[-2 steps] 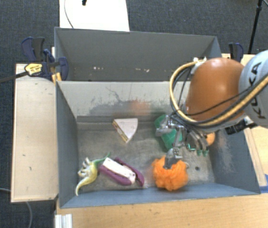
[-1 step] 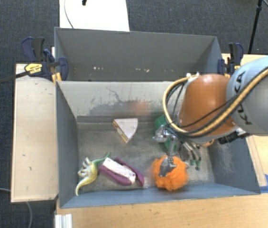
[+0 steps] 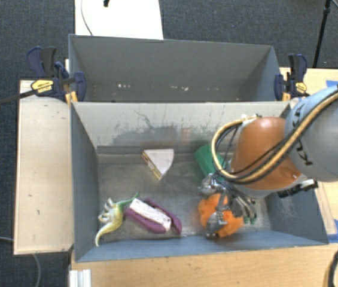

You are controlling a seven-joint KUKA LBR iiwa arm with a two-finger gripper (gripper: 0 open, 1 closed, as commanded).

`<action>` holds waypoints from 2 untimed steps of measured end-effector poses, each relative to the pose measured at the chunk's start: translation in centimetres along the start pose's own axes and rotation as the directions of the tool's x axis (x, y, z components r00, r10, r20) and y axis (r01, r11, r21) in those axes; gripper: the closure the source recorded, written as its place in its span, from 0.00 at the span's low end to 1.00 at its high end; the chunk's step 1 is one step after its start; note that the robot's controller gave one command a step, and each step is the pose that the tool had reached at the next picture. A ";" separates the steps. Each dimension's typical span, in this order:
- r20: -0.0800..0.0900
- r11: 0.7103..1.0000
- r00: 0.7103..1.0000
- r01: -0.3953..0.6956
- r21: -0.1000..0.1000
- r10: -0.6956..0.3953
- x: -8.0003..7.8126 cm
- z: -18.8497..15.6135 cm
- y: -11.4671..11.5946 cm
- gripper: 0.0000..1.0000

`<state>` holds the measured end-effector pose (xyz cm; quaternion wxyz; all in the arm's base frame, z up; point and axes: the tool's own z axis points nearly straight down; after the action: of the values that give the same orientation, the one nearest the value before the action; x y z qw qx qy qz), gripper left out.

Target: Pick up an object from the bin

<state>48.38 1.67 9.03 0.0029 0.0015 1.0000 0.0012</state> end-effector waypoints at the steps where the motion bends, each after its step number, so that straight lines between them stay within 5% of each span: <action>1: -0.003 0.996 0.996 -0.089 0.002 0.089 -0.1 1.2 -2.7 1.00; 2: -0.003 0.996 0.996 -0.091 0.002 0.091 -0.1 1.2 -2.7 1.00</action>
Offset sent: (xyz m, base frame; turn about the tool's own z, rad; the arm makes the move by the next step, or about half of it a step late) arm 0.0000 0.0000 0.0000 0.0000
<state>48.50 -1.03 7.85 0.0014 0.0469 0.9989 0.0006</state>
